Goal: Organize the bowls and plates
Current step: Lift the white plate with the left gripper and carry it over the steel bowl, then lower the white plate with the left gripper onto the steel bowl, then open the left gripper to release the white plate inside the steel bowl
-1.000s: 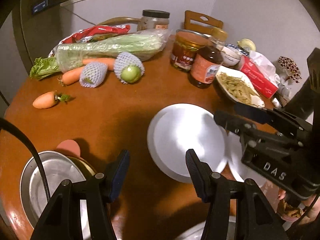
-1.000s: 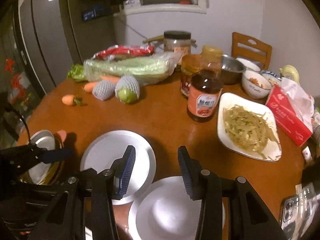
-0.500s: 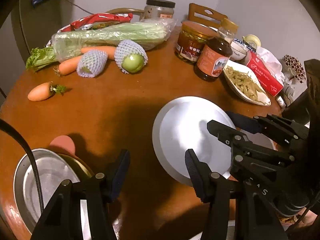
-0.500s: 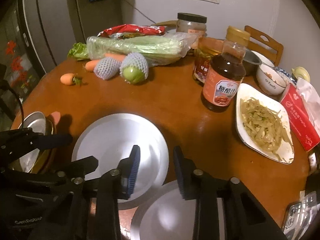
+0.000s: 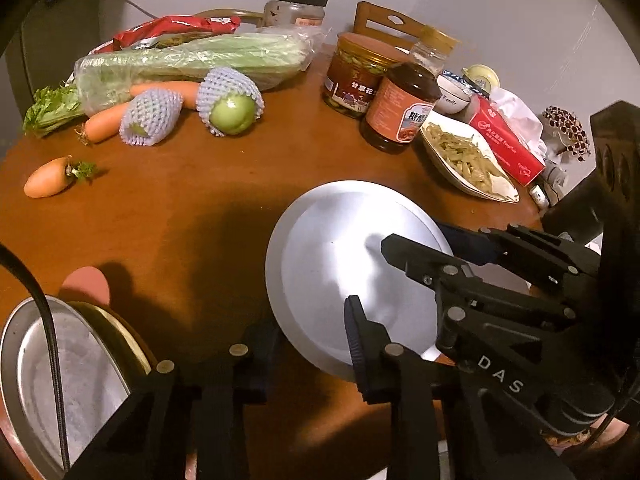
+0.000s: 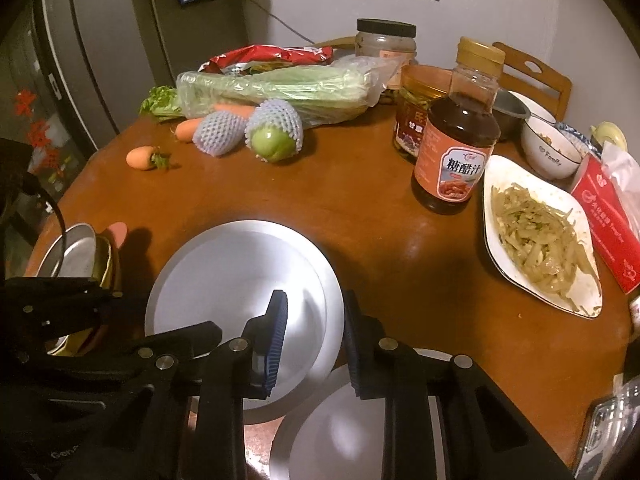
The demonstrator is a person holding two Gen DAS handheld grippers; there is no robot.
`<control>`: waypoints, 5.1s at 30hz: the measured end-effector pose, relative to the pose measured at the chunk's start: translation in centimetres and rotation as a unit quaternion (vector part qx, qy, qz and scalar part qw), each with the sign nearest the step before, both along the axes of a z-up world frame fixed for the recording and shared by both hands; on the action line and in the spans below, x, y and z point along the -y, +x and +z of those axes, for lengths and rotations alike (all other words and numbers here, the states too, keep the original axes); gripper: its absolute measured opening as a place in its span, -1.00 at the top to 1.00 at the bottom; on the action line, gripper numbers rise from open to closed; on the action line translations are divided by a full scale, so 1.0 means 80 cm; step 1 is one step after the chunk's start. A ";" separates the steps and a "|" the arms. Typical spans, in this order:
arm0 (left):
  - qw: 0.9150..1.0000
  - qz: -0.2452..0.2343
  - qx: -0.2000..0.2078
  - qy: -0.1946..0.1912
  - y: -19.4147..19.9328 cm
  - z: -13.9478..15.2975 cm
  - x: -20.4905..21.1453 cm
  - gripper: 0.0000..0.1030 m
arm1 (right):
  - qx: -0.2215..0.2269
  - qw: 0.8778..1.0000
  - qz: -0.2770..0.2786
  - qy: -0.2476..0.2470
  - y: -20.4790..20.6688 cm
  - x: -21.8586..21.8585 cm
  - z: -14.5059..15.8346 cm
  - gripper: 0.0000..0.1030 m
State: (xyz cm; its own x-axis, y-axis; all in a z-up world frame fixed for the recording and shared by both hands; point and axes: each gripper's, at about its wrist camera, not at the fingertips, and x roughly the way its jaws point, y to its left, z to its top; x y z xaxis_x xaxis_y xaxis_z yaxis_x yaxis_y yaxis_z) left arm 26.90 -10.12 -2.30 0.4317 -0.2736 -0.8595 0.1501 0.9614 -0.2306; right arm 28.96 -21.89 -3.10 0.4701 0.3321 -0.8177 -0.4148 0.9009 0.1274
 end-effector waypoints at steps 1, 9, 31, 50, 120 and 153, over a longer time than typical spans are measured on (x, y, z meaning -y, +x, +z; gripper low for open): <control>1.000 0.000 -0.001 -0.003 0.000 0.000 -0.001 0.43 | 0.000 1.000 0.000 0.000 0.000 0.000 0.000 0.46; 1.000 0.007 0.016 -0.010 -0.008 0.016 -0.011 0.43 | 0.001 1.000 -0.004 0.014 -0.009 0.000 0.010 0.45; 0.997 0.018 0.081 -0.007 -0.086 0.081 -0.033 0.43 | 0.067 0.997 0.008 0.038 -0.087 -0.014 0.091 0.44; 0.994 0.019 0.111 -0.005 -0.153 0.099 -0.023 0.43 | 0.086 0.994 0.005 0.059 -0.161 0.004 0.107 0.42; 0.996 0.000 0.076 0.043 -0.227 0.024 0.022 0.43 | 0.059 0.997 -0.016 0.052 -0.270 0.027 0.021 0.42; 0.997 0.008 0.067 0.026 -0.211 0.011 0.017 0.42 | 0.065 0.996 -0.030 0.052 -0.270 0.028 0.010 0.41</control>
